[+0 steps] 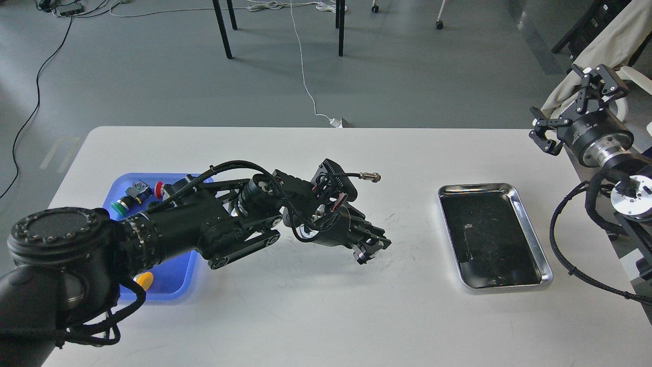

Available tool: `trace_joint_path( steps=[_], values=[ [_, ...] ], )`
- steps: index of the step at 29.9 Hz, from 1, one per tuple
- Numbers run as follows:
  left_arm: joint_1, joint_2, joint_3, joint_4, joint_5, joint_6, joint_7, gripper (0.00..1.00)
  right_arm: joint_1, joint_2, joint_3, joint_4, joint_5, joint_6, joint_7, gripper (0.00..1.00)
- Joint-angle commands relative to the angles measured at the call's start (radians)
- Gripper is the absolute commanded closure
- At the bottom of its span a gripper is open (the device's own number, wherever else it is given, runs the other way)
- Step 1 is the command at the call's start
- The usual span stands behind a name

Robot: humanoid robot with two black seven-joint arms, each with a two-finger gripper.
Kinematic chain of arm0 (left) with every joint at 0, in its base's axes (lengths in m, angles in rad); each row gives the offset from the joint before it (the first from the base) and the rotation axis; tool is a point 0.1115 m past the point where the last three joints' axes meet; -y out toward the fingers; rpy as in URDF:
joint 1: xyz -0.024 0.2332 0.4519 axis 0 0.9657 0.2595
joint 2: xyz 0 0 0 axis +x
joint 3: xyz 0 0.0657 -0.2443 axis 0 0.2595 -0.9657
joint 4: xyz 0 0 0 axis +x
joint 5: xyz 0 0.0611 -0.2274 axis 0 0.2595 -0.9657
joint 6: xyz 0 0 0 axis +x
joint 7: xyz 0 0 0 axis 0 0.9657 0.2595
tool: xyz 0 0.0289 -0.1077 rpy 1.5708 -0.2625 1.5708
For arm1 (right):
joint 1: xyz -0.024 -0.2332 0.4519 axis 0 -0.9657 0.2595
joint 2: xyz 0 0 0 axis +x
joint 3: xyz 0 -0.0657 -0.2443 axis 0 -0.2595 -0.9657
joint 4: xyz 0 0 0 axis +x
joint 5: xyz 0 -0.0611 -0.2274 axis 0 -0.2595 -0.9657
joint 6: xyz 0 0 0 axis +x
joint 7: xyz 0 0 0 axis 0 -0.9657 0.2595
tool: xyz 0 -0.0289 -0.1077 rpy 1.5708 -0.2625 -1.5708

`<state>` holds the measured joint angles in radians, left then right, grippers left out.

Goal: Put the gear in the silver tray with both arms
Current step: 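Lift the black gear and carry it toward the silver tray, then open the left gripper, releasing the gear onto the table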

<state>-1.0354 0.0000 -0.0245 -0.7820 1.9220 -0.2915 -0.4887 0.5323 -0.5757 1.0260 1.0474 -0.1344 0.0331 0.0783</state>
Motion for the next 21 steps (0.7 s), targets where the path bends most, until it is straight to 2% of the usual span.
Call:
trace_joint_path(
  steps=[1, 12, 16, 21],
  values=[
    [0.002, 0.000, 0.000, 0.000, 0.000, -0.001, 0.000, 0.73, 0.000, -0.003, -0.001, 0.000, -0.001, 0.001, 0.000, 0.01],
    [0.002, 0.000, 0.000, 0.000, -0.005, -0.001, 0.000, 0.68, 0.000, -0.003, -0.006, 0.000, -0.002, 0.001, 0.000, 0.01],
    [-0.002, 0.000, -0.003, 0.000, -0.032, -0.003, 0.000, 0.62, 0.002, -0.003, -0.009, -0.001, -0.004, -0.001, 0.000, 0.01],
    [-0.018, 0.000, -0.012, -0.002, -0.101, -0.003, 0.000, 0.59, 0.012, -0.018, -0.064, -0.012, -0.014, -0.002, 0.000, 0.01]
  ],
)
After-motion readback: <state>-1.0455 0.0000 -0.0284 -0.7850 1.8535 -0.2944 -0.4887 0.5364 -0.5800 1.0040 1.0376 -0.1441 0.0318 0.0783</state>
